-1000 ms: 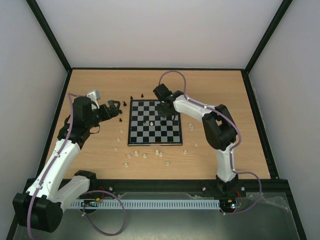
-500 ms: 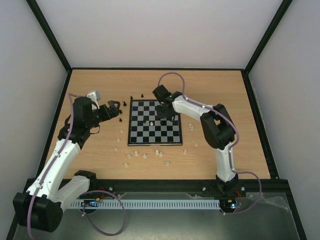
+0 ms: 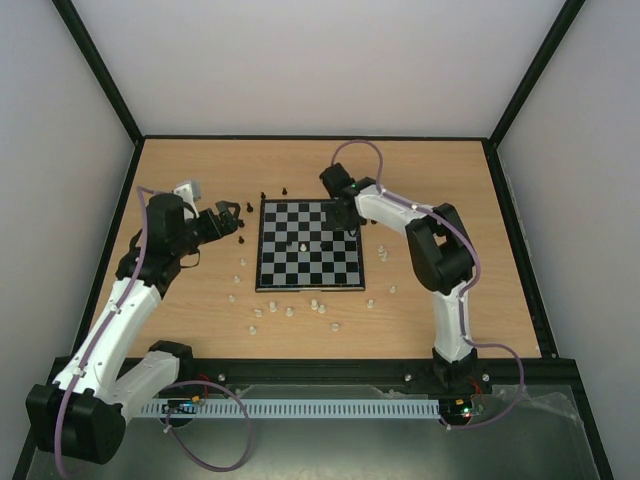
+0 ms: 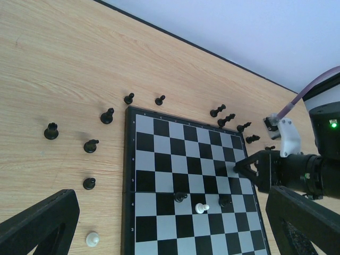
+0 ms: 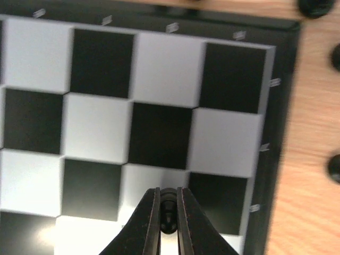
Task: Set up the chess pieces on the board
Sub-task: Place the chess piece on the chessboard, then move the chess piece to the chessboard.
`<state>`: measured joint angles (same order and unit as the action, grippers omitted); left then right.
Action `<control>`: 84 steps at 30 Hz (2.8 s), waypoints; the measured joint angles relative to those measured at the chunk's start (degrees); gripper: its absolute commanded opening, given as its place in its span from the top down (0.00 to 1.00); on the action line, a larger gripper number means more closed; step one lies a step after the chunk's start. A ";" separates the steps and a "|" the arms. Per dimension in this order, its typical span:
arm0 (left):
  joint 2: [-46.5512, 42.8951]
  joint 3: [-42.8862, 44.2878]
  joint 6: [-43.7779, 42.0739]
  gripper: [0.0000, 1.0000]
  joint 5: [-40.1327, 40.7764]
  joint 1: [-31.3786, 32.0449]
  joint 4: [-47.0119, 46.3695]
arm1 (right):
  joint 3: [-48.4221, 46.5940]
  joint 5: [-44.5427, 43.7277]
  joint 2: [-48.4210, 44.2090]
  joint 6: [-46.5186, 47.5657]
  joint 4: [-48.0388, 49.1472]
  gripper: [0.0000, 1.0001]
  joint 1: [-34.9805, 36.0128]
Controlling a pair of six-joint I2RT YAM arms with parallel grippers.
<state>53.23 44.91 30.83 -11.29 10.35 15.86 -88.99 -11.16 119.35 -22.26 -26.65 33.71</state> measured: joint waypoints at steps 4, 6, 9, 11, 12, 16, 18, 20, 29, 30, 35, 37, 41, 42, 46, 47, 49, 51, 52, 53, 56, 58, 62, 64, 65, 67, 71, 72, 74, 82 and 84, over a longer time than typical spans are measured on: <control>0.02 0.00 0.00 0.00 0.00 0.00 0.00 | 0.00 -0.59 0.02 0.02 0.00 0.94 -3.06; 0.02 0.00 0.00 0.00 0.00 0.00 0.02 | -0.02 -0.87 0.04 0.02 -0.02 0.93 -4.31; 0.02 0.00 0.00 0.00 0.00 0.00 0.00 | -0.42 -1.11 0.37 0.07 -0.02 0.93 -5.03; 0.02 0.00 0.00 0.00 0.00 0.00 0.00 | -0.55 -1.33 0.55 0.15 0.00 0.92 -4.98; 0.02 0.00 0.00 0.01 0.00 0.00 0.00 | -0.63 -1.40 0.61 0.20 0.00 0.92 -4.98; 0.02 0.00 0.00 0.00 0.00 0.00 0.02 | -1.57 -1.36 1.22 0.24 0.02 0.92 -4.98; 0.02 0.00 -0.02 0.00 0.00 0.00 0.02 | -2.10 -1.31 1.57 0.24 0.07 0.91 -4.98; 0.02 0.00 -0.02 0.00 0.00 0.00 0.02 | -2.16 -1.18 1.64 0.26 0.22 0.91 -4.98; 0.02 0.00 0.00 0.00 0.00 0.00 0.02 | -2.40 -0.57 2.08 0.39 0.61 0.70 -4.98; 0.02 0.00 -0.02 0.01 0.02 0.00 0.02 | -2.40 -0.35 2.08 0.39 0.70 0.69 -4.98; 0.00 0.00 0.00 0.00 0.15 0.00 0.02 | -1.20 0.57 1.53 0.46 1.73 0.65 -4.90; 0.00 0.00 -0.02 0.01 0.28 0.00 0.04 | 0.42 0.70 0.52 0.42 1.86 0.65 -4.74; -0.11 0.02 -0.04 0.01 0.48 0.00 0.17 | 4.22 0.72 -3.72 0.22 1.90 0.65 -3.37; -0.13 0.00 -0.02 0.00 0.63 0.00 0.22 | 5.16 0.76 -5.18 0.13 1.84 0.64 -2.62; -0.46 0.00 -0.04 0.01 0.87 0.15 0.37 | 8.50 1.11 -10.47 -0.48 2.12 0.64 1.49; -0.55 0.00 -0.02 0.00 0.87 0.15 0.37 | 9.05 1.57 -11.34 -0.68 2.10 0.64 2.47; -0.66 0.00 -0.02 0.00 0.87 0.13 0.39 | 9.46 2.73 -11.96 -0.92 2.10 0.65 4.39; -0.66 0.00 -0.02 0.01 0.87 0.15 0.39 | 9.46 3.58 -11.76 -1.07 2.08 0.65 5.70; -0.66 0.00 -0.02 0.00 0.87 0.15 0.39 | 9.46 3.89 -11.58 -1.09 2.05 0.65 5.97; -0.66 0.00 -0.02 0.01 0.87 0.15 0.39 | 9.46 4.11 -11.39 -1.11 2.03 0.66 6.08; -0.66 0.00 -0.02 0.00 0.87 0.26 0.39 | 9.46 4.50 -10.62 -1.09 1.84 0.68 6.01; -0.66 0.00 -0.04 0.01 0.85 0.26 0.39 | 9.44 4.66 -10.16 -1.07 1.60 0.68 5.99; -0.66 0.00 -0.02 0.01 0.87 0.26 0.39 | 9.44 5.14 -9.38 -1.07 1.20 0.69 5.95; -0.66 0.00 -0.02 0.01 0.87 0.26 0.39 | 9.42 5.46 -9.05 -1.05 1.18 0.69 5.95; -0.66 0.02 -0.02 0.01 0.85 0.26 0.37 | 9.40 5.62 -8.87 -1.03 1.18 0.69 5.95; -0.66 0.00 -0.02 0.00 0.87 0.26 0.39 | 9.29 6.29 -8.55 -1.03 1.20 0.68 5.95; -0.66 0.00 -0.02 0.00 0.87 0.26 0.37 | 9.07 6.80 -8.41 -0.94 1.25 0.69 5.95; -0.66 0.00 -0.02 0.00 0.87 0.26 0.37 | 8.96 6.93 -8.20 -0.90 1.25 0.70 5.95; -0.66 0.00 -0.02 0.00 0.87 0.26 0.37 | 8.70 7.13 -7.45 -0.85 1.29 0.73 5.95; -0.66 0.00 -0.02 0.00 0.87 0.26 0.39 | 6.08 6.51 -4.09 -0.46 1.22 0.88 5.97; -0.66 0.00 -0.02 0.01 0.87 0.26 0.39 | 5.33 5.88 -3.61 -0.44 1.05 0.88 6.01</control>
<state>52.58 44.91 30.81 -10.41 10.61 16.25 -83.66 -5.28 115.74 -22.70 -25.61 39.72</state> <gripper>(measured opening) 0.995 0.123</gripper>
